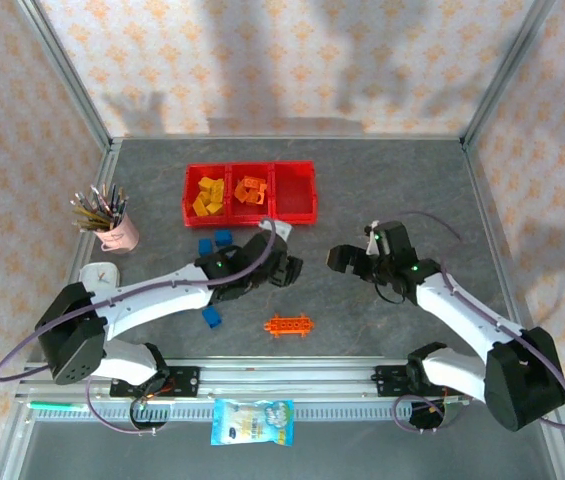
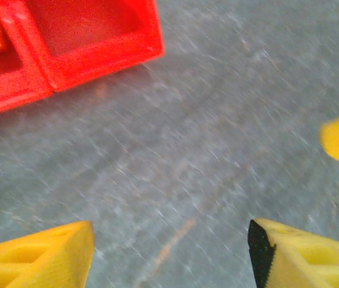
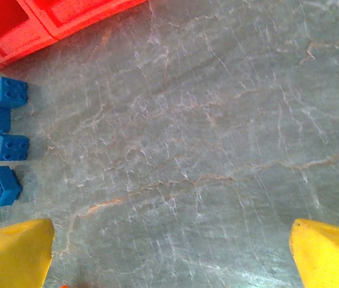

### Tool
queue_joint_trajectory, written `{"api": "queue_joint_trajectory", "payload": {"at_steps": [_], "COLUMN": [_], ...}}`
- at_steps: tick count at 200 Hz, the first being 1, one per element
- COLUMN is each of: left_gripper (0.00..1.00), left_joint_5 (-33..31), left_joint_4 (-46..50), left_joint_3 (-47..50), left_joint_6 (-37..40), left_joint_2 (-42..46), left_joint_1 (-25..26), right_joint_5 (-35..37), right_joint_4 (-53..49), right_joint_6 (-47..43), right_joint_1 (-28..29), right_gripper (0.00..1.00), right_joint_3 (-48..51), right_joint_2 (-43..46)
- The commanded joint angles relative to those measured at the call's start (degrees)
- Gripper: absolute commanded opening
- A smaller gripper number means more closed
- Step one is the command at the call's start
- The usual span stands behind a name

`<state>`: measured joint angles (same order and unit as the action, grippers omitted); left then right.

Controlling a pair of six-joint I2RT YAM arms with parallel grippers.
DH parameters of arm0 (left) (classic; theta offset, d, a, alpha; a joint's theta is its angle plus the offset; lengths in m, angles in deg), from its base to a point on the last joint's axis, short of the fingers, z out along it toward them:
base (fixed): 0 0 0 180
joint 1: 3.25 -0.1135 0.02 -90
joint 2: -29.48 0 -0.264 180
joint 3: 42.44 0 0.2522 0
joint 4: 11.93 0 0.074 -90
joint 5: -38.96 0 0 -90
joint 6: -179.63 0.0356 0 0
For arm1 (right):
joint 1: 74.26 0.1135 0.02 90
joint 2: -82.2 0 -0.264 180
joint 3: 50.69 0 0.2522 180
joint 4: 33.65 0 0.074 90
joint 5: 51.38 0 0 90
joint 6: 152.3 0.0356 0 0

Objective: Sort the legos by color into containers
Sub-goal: Pick up the lego from the middle-left of the table.

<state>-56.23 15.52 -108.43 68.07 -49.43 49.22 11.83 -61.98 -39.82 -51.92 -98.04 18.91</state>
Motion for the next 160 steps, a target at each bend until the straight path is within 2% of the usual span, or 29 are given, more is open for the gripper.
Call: {"api": "queue_joint_trajectory", "payload": {"at_steps": [1, 53, 85, 107, 160], "left_gripper": [0.73, 0.81, 0.83, 0.83, 0.84], "left_joint_5": [-0.51, 3.90, 7.26, 7.10, 7.39], "left_joint_4": [0.52, 3.04, 4.85, 8.28, 9.92], "left_joint_3": [2.29, 3.03, 2.89, 2.20, 1.77], "left_joint_6": [-0.76, 0.17, 1.81, 2.46, 6.65], "left_joint_2": [0.38, -4.32, -7.38, -8.47, -9.63], "left_joint_1": [3.94, 11.00, 12.47, 13.16, 14.52], "right_joint_5": [1.41, 0.20, -1.23, -1.94, -2.85], "right_joint_4": [-1.30, 0.22, 1.07, 1.44, 1.86], "right_joint_6": [0.55, 1.69, 1.52, 1.27, 0.92], "right_joint_1": [0.33, -0.62, -2.50, -3.32, -4.60], "right_gripper": [1.00, 1.00, 1.00, 1.00, 1.00], "right_joint_3": [1.71, 3.46, 4.87, 5.62, 5.98], "right_joint_2": [1.89, 1.49, 0.84, 0.92, 0.56]}}
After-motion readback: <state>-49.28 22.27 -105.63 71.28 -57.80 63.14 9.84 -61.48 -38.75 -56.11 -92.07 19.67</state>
